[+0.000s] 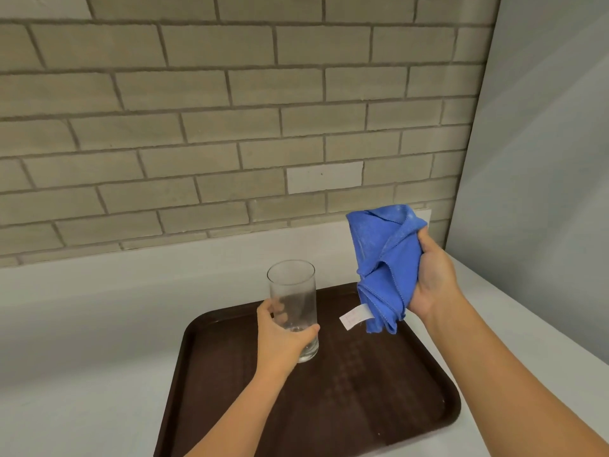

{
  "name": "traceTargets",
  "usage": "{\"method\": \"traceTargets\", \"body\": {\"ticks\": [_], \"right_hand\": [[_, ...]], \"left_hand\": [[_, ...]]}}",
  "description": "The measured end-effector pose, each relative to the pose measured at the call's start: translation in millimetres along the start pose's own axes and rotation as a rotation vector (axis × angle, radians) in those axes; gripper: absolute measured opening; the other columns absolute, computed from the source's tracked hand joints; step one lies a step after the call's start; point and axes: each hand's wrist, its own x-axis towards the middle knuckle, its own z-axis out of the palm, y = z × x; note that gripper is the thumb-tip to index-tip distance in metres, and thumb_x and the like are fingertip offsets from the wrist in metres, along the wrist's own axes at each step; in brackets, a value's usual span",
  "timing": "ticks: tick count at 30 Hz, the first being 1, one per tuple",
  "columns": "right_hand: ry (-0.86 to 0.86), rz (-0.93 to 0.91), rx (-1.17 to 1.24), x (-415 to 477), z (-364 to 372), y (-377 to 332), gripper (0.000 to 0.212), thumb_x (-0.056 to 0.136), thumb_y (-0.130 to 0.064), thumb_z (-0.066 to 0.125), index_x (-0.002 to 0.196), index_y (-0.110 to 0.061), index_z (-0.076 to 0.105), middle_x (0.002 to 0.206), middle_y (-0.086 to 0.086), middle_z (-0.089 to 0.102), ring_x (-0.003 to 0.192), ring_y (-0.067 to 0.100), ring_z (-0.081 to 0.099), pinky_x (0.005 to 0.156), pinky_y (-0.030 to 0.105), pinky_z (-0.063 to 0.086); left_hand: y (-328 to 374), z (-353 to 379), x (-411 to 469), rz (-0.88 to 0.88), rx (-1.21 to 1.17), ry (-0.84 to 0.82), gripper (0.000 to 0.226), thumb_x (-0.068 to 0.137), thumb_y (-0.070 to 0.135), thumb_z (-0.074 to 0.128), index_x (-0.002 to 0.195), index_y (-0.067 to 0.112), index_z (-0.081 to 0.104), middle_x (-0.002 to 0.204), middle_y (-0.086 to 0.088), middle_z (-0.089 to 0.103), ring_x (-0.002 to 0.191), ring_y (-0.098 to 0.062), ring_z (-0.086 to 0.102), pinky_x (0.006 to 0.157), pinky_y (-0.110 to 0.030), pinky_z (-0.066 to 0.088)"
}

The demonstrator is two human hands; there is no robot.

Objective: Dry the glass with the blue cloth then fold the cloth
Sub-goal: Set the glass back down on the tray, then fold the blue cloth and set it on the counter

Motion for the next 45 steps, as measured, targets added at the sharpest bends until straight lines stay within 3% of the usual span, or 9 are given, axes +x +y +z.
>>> {"method": "traceTargets", "body": {"ticks": [6, 12, 18, 22, 28, 31, 36, 41, 45], "right_hand": [[-0.012, 0.008, 0.007, 8, -11, 6, 0.037, 0.09, -0.045, 0.044, 0.093, -0.015, 0.066, 0.073, 0.006, 0.075, 0.063, 0.02, 0.071, 0.054, 0.033, 0.055], [0.01, 0.051, -0.023, 12, -16, 18, 0.042, 0.088, -0.047, 0.047, 0.103, -0.012, 0.064, 0.093, 0.011, 0.068, 0.079, 0.027, 0.065, 0.063, 0.04, 0.052], [-0.01, 0.019, -0.013, 10, -23, 17, 0.04, 0.087, -0.048, 0.048, 0.09, -0.014, 0.069, 0.078, 0.008, 0.075, 0.068, 0.024, 0.071, 0.059, 0.037, 0.054], [-0.152, -0.01, -0.057, 5, -17, 12, 0.043, 0.082, -0.05, 0.048, 0.084, -0.017, 0.074, 0.08, 0.007, 0.075, 0.072, 0.022, 0.071, 0.064, 0.035, 0.056], [-0.277, -0.37, -0.368, -28, 23, 14, 0.029, 0.085, -0.044, 0.046, 0.088, -0.028, 0.07, 0.085, -0.005, 0.075, 0.084, 0.012, 0.069, 0.068, 0.024, 0.054], [-0.29, -0.481, -0.38, -41, 34, 15, 0.028, 0.083, -0.04, 0.042, 0.084, -0.032, 0.069, 0.083, -0.01, 0.074, 0.082, 0.006, 0.067, 0.069, 0.017, 0.054], [-0.425, -0.403, -0.215, -54, 40, 3, 0.047, 0.082, -0.052, 0.039, 0.104, -0.02, 0.067, 0.107, 0.0, 0.07, 0.107, 0.014, 0.061, 0.091, 0.031, 0.052], [-0.346, -0.475, -0.432, -48, 44, -28, 0.016, 0.09, -0.019, 0.05, 0.098, -0.026, 0.062, 0.096, -0.004, 0.069, 0.083, 0.007, 0.065, 0.07, 0.028, 0.053], [-0.533, -0.543, -0.724, -46, 52, -57, 0.055, 0.08, -0.008, 0.064, 0.106, -0.053, 0.048, 0.103, -0.001, 0.062, 0.083, 0.013, 0.069, 0.074, 0.031, 0.059]], "left_hand": [[-21, 7, -3, -0.015, 0.011, -0.023, 0.083, 0.051, 0.008, 0.085, 0.116, 0.018, 0.035, 0.116, -0.005, 0.049, 0.107, -0.019, 0.053, 0.087, -0.024, 0.041], [-25, 14, 3, -0.001, -0.007, -0.047, 0.085, 0.05, 0.008, 0.085, 0.114, 0.024, 0.032, 0.119, -0.008, 0.049, 0.111, -0.023, 0.053, 0.096, -0.035, 0.044], [11, 2, -14, 0.049, 0.016, 0.02, 0.116, 0.044, 0.022, 0.089, 0.136, 0.036, 0.018, 0.139, 0.006, 0.022, 0.13, -0.011, 0.027, 0.105, -0.023, 0.025], [104, -12, -15, 0.452, -0.037, 0.095, 0.066, 0.059, 0.049, 0.067, 0.115, 0.053, 0.033, 0.121, 0.025, 0.039, 0.112, 0.006, 0.042, 0.09, -0.002, 0.031], [195, 3, 11, 0.111, -0.011, -0.439, 0.04, 0.077, 0.043, 0.063, 0.111, 0.022, 0.059, 0.112, 0.001, 0.064, 0.103, -0.016, 0.06, 0.09, -0.033, 0.051], [204, 5, 9, 0.229, -0.068, -0.402, 0.001, 0.077, 0.026, 0.068, 0.076, 0.026, 0.068, 0.08, 0.004, 0.069, 0.077, -0.01, 0.064, 0.071, -0.018, 0.053], [217, 4, 10, 0.367, -0.089, -0.409, 0.017, 0.082, 0.014, 0.062, 0.072, 0.026, 0.07, 0.077, 0.002, 0.067, 0.073, -0.007, 0.06, 0.07, -0.019, 0.048], [232, -8, 13, 0.474, 0.0, -0.547, 0.022, 0.085, 0.009, 0.058, 0.092, 0.025, 0.069, 0.093, 0.003, 0.07, 0.078, 0.004, 0.063, 0.076, -0.011, 0.05], [250, -23, 20, 0.57, 0.127, -0.669, 0.025, 0.085, 0.004, 0.055, 0.103, 0.018, 0.065, 0.081, 0.016, 0.072, 0.073, 0.014, 0.061, 0.067, -0.002, 0.044]]}}
